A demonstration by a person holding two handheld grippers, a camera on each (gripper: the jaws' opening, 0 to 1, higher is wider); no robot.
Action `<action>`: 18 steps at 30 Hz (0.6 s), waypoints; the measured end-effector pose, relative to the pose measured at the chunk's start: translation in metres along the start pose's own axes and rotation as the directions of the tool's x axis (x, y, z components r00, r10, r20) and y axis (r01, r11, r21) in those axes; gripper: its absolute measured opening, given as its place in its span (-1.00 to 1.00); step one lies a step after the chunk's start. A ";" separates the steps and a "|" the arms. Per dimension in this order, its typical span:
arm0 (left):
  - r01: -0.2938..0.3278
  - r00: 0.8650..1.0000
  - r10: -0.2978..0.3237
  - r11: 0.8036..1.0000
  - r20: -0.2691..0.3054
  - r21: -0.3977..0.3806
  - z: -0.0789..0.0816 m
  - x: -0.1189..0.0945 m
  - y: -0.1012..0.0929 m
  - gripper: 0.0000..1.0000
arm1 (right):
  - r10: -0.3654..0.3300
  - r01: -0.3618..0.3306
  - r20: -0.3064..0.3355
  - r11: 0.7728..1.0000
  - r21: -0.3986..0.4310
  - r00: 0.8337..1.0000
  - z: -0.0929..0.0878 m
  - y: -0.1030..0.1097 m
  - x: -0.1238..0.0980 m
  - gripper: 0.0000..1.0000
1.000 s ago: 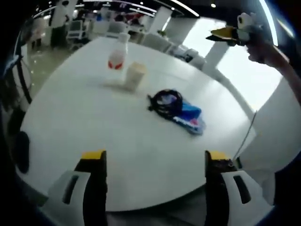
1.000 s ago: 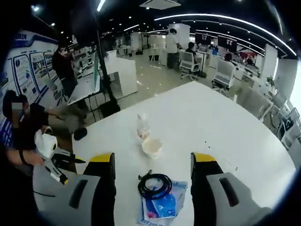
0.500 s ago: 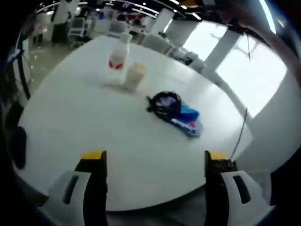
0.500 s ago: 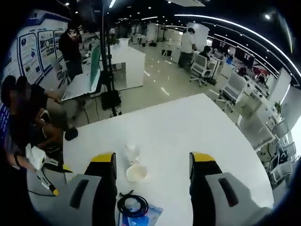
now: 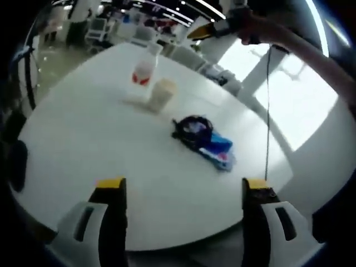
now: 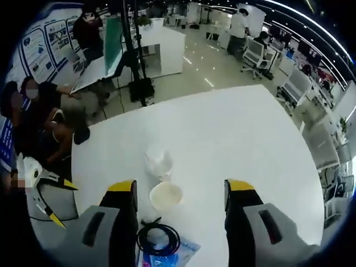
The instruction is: Arrange the tabletop items into an orderly group along one side of the table until the central work area is clear of visible clutter.
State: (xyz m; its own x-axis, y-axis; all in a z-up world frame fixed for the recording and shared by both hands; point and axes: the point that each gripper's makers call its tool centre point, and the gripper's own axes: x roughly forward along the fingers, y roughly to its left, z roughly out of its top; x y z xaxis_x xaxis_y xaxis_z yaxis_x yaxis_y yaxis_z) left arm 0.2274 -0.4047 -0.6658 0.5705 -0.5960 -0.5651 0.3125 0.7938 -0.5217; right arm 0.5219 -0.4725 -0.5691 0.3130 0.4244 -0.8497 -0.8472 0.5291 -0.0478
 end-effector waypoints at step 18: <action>0.017 0.998 -0.012 0.996 0.054 -0.085 0.008 -0.003 0.007 0.64 | 0.073 -0.044 -0.172 0.985 0.166 0.982 -0.081 0.010 0.079 0.06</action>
State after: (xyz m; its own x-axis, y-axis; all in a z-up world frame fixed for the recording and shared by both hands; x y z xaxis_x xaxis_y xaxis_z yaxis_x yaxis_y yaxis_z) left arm 0.2346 -0.3964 -0.6626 0.6066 -0.5984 -0.5235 0.2561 0.7704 -0.5839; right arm 0.5037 -0.4928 -0.6793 0.1714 0.3290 -0.9286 -0.7773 0.6243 0.0777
